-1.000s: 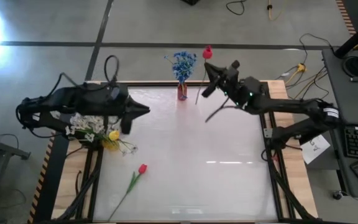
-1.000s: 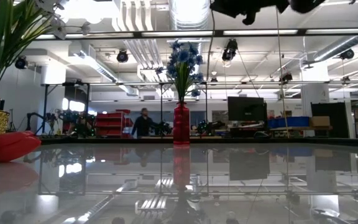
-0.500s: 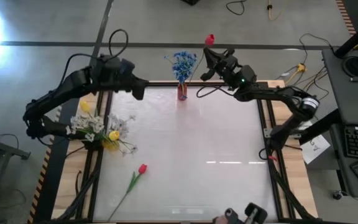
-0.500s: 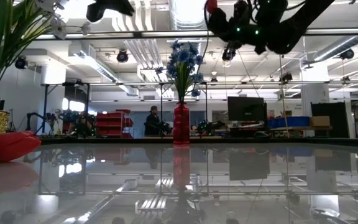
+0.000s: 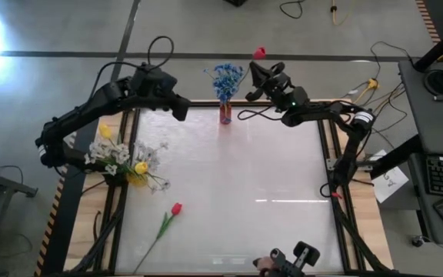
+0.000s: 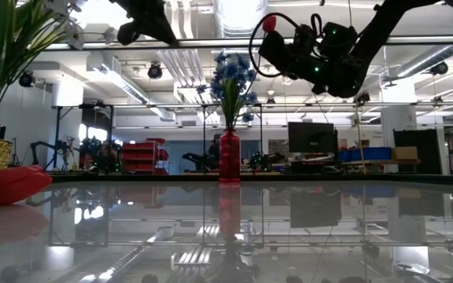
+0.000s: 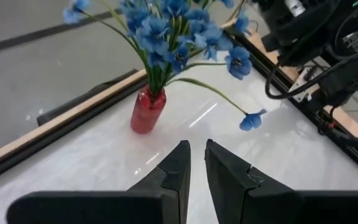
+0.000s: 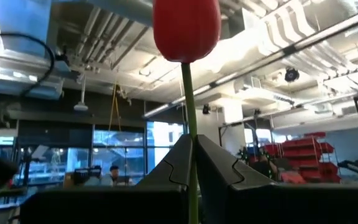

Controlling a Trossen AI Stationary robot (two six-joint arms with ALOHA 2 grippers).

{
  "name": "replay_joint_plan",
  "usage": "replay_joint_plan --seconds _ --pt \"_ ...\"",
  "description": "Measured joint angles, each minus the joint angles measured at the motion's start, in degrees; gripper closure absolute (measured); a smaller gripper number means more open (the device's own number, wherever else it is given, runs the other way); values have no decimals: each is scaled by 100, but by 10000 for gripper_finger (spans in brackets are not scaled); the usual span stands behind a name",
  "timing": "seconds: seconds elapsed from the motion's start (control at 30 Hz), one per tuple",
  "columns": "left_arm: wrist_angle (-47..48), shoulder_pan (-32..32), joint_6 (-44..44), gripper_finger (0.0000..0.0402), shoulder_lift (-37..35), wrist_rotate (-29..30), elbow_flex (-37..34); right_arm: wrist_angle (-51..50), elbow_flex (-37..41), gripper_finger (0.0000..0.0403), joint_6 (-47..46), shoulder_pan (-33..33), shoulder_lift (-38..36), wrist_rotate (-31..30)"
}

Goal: Sort flowers into vase by color
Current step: Put the right red flower into the red flower vase

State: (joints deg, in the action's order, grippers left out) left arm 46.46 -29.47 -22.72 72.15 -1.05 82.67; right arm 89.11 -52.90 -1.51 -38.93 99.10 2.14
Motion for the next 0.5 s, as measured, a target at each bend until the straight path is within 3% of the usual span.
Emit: replay_joint_plan --seconds 0.13,0.5 --pt "2 0 0 363 118 -13 0 102 -4 390 -6 -1 3 18" --pt "19 0 241 363 373 -161 0 69 -224 390 -340 4 241 795"
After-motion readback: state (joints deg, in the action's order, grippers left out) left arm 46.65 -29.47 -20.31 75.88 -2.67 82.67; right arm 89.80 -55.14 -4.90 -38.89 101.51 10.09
